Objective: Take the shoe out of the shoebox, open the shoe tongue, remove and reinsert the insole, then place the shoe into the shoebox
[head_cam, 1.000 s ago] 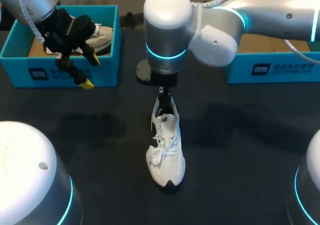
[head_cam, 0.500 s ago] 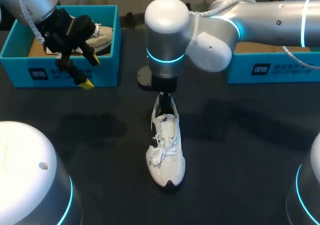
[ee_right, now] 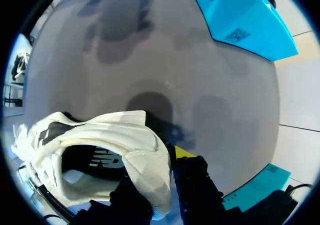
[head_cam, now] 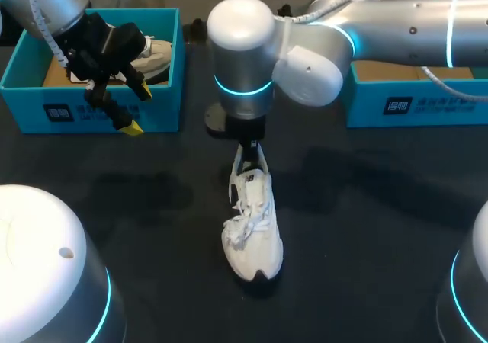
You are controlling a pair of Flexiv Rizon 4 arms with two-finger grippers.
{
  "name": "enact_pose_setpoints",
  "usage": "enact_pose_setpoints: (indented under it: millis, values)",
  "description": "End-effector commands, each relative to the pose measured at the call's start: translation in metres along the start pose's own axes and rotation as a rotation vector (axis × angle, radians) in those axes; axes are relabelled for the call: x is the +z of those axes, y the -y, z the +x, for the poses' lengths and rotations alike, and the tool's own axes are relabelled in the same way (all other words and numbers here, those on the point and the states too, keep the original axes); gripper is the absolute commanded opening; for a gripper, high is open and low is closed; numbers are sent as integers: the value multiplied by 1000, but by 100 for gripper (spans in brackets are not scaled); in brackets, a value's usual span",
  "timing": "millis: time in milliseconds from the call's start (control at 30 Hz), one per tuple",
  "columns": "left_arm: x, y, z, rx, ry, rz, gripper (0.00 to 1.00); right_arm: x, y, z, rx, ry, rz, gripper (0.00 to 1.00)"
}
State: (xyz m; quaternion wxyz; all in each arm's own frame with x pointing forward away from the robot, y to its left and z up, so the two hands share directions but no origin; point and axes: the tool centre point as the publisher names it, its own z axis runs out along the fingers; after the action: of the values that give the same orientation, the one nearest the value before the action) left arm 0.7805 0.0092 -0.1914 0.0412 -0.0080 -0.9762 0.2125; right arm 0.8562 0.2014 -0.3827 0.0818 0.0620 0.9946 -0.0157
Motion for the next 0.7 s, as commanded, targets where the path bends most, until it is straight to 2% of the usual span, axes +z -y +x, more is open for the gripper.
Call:
enact_pose_setpoints:
  millis: [33, 300, 467, 700]
  values:
    - [0, 0, 1, 0, 1, -3, 100, -16, 1, 2, 1, 9, 6, 0]
    - [0, 0, 1, 0, 1, -3, 100, -67, 8, -5, 1, 41, 11, 0]
    - [0, 0, 1, 0, 1, -3, 100, -117, 20, -14, 8, 84, 21, 0]
    - [0, 0, 1, 0, 1, -3, 100, -163, 42, -24, 21, 103, 60, 0]
